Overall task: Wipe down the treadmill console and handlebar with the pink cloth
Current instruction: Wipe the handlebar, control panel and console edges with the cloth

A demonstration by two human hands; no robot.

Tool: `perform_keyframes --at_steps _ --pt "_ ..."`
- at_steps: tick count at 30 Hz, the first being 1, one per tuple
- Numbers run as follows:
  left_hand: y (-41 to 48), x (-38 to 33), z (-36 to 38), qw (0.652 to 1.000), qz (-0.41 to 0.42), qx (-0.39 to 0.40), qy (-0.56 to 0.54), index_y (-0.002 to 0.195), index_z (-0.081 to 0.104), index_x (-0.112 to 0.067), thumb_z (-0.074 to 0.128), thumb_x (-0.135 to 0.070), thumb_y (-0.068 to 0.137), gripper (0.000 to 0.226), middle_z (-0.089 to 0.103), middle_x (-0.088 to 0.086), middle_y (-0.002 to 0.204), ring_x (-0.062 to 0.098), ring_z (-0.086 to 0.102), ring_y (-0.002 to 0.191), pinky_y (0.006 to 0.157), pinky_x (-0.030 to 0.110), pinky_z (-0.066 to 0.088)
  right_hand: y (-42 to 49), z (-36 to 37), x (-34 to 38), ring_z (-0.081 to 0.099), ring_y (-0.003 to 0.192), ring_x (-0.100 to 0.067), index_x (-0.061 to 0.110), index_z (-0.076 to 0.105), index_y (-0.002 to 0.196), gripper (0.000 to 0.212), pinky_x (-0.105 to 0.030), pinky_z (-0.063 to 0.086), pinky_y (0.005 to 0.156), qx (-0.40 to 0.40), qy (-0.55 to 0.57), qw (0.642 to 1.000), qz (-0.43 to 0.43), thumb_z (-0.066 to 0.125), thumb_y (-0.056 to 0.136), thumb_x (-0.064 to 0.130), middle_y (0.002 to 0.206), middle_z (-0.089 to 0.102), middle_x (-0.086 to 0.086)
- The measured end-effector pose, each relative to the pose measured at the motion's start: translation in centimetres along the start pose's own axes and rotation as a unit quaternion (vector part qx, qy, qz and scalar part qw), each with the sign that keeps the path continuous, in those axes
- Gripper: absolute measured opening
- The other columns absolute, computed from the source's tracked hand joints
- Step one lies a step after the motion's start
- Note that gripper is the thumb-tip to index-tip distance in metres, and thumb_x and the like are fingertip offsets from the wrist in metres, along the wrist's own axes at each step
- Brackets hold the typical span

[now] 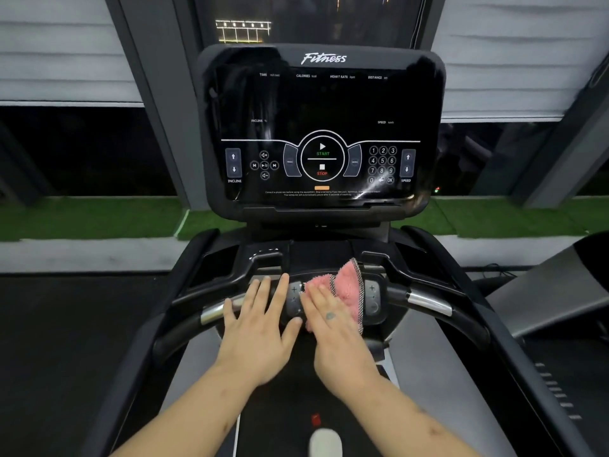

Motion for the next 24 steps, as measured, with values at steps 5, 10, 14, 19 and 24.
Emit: perform_keyframes --at_steps 5,10,14,19,24 --pt "-0.2 0.3 -0.3 1.000 -0.003 0.014 -0.015 0.151 -0.031 -0.045 0.016 -0.062 0.102 0.070 -0.003 -0.004 0.172 0.014 -0.013 0.156 0.125 0.058 0.002 -0.8 -3.1 -3.8 0.020 0.154 -0.011 0.015 0.034 0.158 0.077 -0.039 0.020 0.126 -0.053 0.012 0.998 0.027 0.049 0.085 -0.006 0.167 0.023 0.003" --pt "-0.1 0.6 -0.6 0.998 -0.006 0.026 -0.050 0.153 -0.026 -0.046 0.017 -0.058 0.103 0.067 -0.003 -0.008 0.171 0.010 -0.014 0.155 0.126 0.056 -0.002 -0.7 -2.9 -4.1 0.001 0.156 -0.009 0.023 0.021 0.162 0.094 -0.047 0.019 0.126 -0.055 -0.016 0.994 0.098 0.056 0.082 -0.011 0.170 0.013 0.005" --pt "-0.2 0.8 -0.5 0.997 -0.001 0.037 -0.071 0.156 -0.020 -0.045 0.015 -0.055 0.103 0.065 -0.005 -0.011 0.171 0.007 -0.016 0.154 0.125 0.055 -0.004 1.7 0.5 1.3 -0.007 0.156 -0.009 0.021 0.016 0.162 0.082 -0.042 0.009 0.128 -0.020 0.005 1.000 0.018 0.045 0.088 0.003 0.169 0.007 0.004" --pt "-0.3 1.1 -0.6 0.995 -0.005 0.043 -0.088 0.159 -0.014 -0.043 0.016 -0.051 0.104 0.063 -0.005 -0.016 0.170 0.004 -0.015 0.154 0.126 0.054 -0.003 2.4 1.3 2.8 -0.004 0.156 -0.009 0.019 0.019 0.162 0.068 -0.039 0.006 0.128 0.002 -0.006 1.000 -0.013 0.027 0.094 0.018 0.170 0.008 0.003" --pt "-0.3 0.9 -0.9 0.995 -0.006 0.044 -0.087 0.158 -0.016 -0.044 0.021 -0.051 0.107 0.064 -0.004 -0.013 0.171 0.005 -0.015 0.154 0.126 0.052 -0.005 1.7 -1.5 -0.8 0.003 0.156 -0.007 0.022 0.024 0.161 0.083 -0.043 0.016 0.127 -0.013 -0.044 0.999 -0.014 0.052 0.086 0.001 0.169 0.017 0.004"
Point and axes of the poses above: each hand's wrist, its own y-axis towards the middle knuckle, its own z-axis out of the palm, x = y × z, the point moved 5 cm from there along y, towards the middle knuckle
